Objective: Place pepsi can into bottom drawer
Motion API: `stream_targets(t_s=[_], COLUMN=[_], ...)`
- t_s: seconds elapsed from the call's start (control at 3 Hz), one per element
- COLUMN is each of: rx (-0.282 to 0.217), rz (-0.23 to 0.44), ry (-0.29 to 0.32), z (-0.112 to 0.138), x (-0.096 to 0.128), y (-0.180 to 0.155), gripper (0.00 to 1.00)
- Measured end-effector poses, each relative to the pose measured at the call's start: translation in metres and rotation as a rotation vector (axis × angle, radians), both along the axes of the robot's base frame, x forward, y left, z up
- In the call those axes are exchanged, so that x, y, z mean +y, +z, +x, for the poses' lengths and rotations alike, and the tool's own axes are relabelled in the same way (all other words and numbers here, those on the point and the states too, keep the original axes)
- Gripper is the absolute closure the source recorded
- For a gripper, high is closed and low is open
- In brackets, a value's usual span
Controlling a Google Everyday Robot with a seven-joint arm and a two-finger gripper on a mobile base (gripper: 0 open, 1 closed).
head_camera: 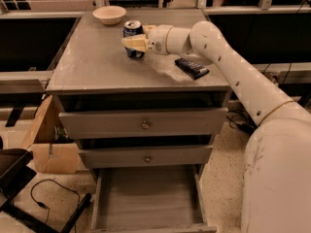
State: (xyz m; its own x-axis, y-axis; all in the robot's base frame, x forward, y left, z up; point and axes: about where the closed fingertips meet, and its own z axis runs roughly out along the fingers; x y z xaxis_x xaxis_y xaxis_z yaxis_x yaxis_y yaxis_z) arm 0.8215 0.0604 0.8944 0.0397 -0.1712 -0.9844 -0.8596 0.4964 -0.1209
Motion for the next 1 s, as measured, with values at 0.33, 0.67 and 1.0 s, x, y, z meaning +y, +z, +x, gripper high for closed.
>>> stream_targets(t_s=[0.33, 0.67, 1.0], rx=[0.0, 0.0, 0.0], rz=[0.0, 0.0, 0.0], ry=[0.0, 0.0, 0.0], z=[0.0, 0.0, -0.0001], x=[0.0, 0.0, 0.0001], y=[0.0, 0.0, 0.0001], gripper=[0.72, 0.95, 1.0])
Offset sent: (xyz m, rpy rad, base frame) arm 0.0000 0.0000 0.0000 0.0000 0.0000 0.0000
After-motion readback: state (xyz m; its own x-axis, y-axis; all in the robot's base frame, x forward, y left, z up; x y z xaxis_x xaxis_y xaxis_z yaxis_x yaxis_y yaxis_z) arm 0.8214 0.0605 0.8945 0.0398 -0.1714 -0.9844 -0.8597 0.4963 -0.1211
